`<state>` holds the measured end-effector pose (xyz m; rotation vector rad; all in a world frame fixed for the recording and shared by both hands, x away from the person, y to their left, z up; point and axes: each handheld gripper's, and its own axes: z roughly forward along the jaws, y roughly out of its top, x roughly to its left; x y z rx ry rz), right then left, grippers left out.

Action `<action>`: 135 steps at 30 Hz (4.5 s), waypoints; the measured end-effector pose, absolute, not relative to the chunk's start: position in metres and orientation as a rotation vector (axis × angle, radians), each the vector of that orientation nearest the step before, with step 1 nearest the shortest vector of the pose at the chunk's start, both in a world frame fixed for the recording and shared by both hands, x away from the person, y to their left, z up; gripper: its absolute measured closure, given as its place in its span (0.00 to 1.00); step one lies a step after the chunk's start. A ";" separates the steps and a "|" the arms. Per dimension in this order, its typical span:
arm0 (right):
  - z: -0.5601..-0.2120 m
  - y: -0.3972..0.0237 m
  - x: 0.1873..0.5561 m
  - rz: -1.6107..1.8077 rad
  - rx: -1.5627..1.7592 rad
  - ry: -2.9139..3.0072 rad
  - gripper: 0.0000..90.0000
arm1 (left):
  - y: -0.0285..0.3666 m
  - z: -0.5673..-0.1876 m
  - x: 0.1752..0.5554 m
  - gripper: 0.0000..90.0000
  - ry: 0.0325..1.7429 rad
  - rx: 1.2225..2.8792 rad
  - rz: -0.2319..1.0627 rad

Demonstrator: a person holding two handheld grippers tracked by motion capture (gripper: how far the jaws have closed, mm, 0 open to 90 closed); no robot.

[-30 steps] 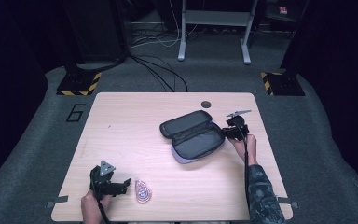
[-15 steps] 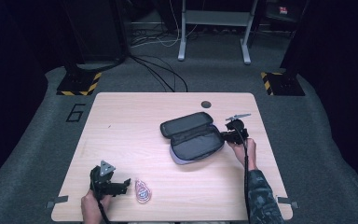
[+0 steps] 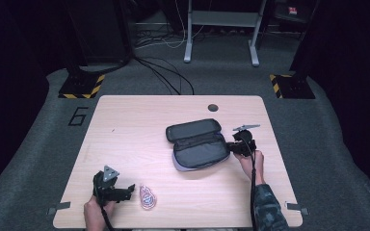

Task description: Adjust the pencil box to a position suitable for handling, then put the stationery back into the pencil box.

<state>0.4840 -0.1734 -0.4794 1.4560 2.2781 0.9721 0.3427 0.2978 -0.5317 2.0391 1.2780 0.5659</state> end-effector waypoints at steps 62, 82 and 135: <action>-0.495 -0.206 0.387 1.053 1.463 2.088 0.09 | 0.298 -0.530 0.342 0.00 1.290 2.052 0.556; -0.528 -0.225 0.382 0.921 1.469 2.060 0.08 | 0.293 -0.515 0.324 0.00 1.371 1.837 0.502; -0.528 -0.225 0.381 0.926 1.486 2.024 0.13 | 0.214 -0.516 0.302 0.16 1.150 2.059 0.366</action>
